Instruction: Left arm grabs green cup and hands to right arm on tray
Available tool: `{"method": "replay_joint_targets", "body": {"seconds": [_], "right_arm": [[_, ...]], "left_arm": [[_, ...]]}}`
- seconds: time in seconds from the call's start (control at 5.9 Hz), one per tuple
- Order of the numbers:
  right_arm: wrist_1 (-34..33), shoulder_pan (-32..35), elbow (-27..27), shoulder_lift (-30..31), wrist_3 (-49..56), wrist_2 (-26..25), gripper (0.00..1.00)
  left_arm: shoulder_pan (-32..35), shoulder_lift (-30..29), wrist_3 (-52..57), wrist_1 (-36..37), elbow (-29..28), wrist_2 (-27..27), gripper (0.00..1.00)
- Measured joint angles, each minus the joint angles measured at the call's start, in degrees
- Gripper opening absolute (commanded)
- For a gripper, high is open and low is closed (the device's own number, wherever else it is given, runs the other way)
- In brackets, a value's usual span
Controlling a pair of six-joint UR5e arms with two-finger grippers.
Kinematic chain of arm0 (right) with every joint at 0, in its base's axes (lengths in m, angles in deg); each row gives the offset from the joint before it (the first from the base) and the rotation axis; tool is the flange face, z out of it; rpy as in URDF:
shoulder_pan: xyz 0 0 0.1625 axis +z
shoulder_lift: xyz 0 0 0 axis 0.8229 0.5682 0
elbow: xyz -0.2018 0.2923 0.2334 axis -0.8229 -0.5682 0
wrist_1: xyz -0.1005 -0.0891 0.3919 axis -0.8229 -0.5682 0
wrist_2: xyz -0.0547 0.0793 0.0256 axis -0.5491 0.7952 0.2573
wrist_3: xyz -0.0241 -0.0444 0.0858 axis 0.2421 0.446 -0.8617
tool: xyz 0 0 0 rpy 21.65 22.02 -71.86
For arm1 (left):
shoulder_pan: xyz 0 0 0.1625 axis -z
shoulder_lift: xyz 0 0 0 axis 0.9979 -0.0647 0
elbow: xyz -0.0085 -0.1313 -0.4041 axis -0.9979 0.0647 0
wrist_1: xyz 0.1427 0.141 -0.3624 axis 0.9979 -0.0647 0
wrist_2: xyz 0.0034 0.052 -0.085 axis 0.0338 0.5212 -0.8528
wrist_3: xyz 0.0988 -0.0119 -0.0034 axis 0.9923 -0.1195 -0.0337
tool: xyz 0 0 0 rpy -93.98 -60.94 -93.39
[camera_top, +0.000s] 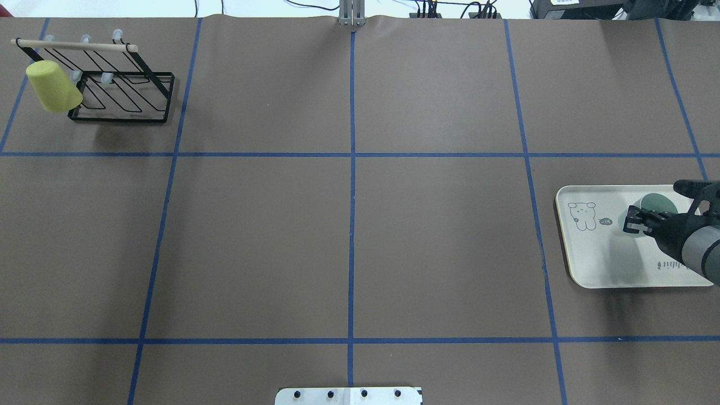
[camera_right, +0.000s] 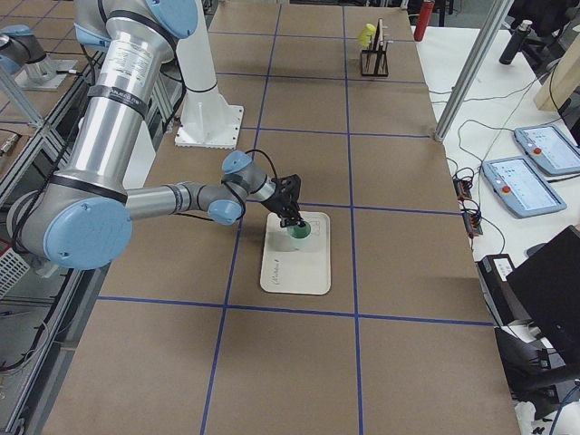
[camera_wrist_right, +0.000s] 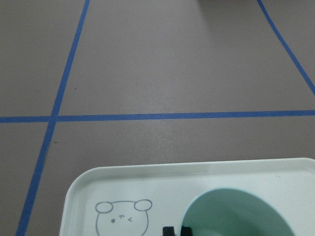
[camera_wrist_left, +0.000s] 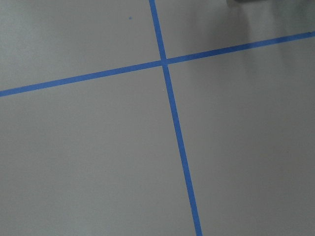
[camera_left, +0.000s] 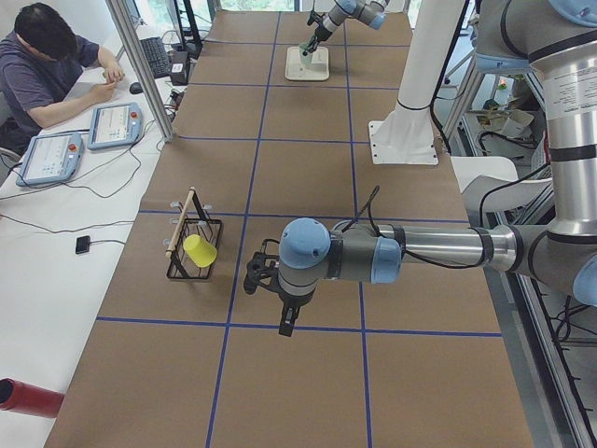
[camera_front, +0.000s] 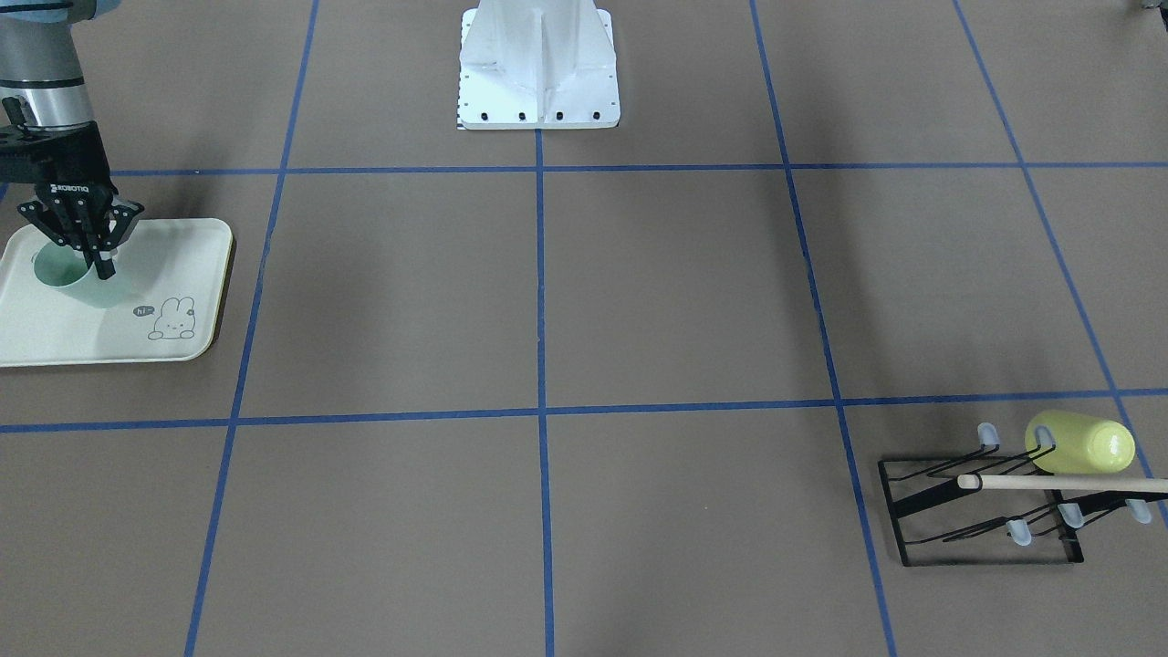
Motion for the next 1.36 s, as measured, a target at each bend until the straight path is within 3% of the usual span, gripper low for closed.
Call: {"method": "replay_joint_targets", "body": {"seconds": [0.34,0.68,1.02,1.36], "right_arm": [[0.18,-0.66,-0.34,-0.31,0.85,-0.28,1.0],[-0.24,2.32,1.88,-0.44,5.61,4.86,1.0],[-1.03,13.24,2.45,-1.3,13.74,19.1,1.0],[-7.46,29.77,2.25,-4.79,27.81,38.7,1.0]], "left_arm": [[-0.02,-0.15,0.0,-0.03,0.18,0.0,1.0],[-0.03,-0.19,-0.07,-0.17,0.29,-0.09,1.0],[0.03,0.1,-0.09,-0.33,0.35,-0.45,1.0],[0.14,1.06,-0.06,-0.41,0.32,-0.32,1.0]]}}
